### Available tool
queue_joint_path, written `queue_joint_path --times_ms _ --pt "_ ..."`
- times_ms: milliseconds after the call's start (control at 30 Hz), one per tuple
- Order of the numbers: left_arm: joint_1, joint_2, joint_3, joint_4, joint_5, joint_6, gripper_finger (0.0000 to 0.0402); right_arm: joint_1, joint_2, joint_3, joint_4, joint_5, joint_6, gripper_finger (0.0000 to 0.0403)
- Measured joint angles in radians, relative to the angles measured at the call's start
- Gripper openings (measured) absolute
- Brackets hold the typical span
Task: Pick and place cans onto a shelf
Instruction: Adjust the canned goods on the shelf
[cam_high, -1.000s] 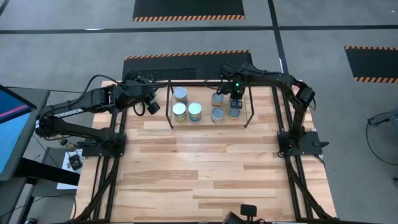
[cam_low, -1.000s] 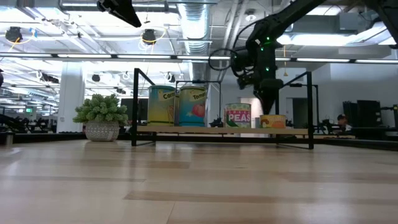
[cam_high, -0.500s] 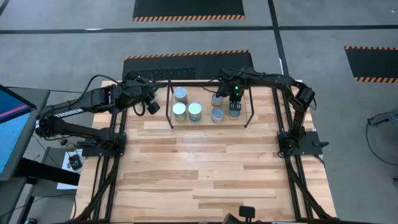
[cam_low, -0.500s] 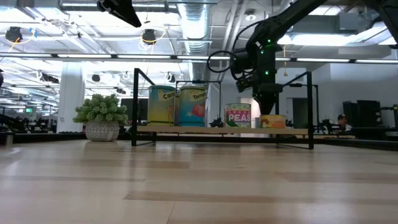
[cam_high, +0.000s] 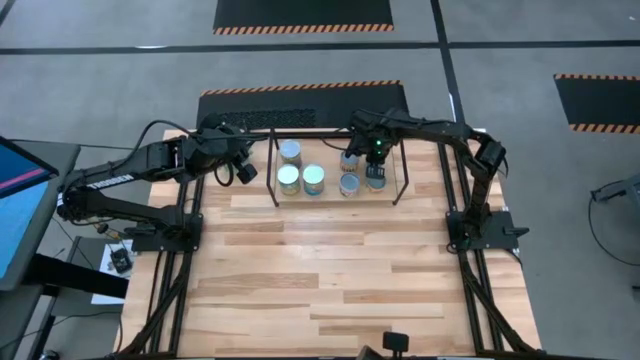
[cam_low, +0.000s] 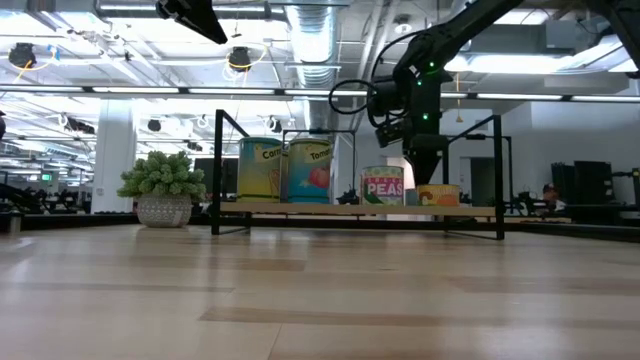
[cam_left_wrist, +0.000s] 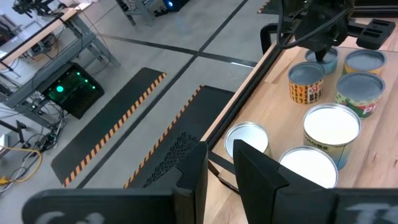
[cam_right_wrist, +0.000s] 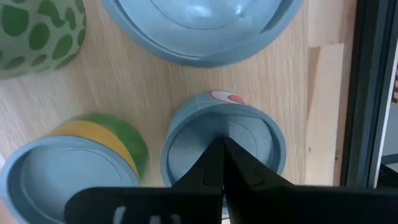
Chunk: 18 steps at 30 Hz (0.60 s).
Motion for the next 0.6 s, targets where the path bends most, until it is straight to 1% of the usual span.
queue_joint_path --times_ms 167,233,333,467,600 --pt "0.0 0.0 0.0 0.0 0.0 0.0 0.0068 0.0 0.0 0.0 -0.002 0.002 0.014 0.0025" --pt "0.0 0.0 0.0 0.0 0.0 0.0 0.0068 0.0 0.0 0.003 -0.011 0.023 0.015 0.0025" --pt "0.0 0.0 0.0 0.0 0.0 0.0 0.0068 0.0 0.001 0.034 -0.054 0.062 0.009 0.0022" --pt "0.0 0.0 0.0 0.0 0.0 0.0 0.0068 -0.001 0.001 0.085 -0.07 0.058 0.009 0.0018" --pt "0.0 0.0 0.0 0.0 0.001 0.0 0.0068 -0.001 0.0 0.142 -0.09 0.055 0.008 0.0022"
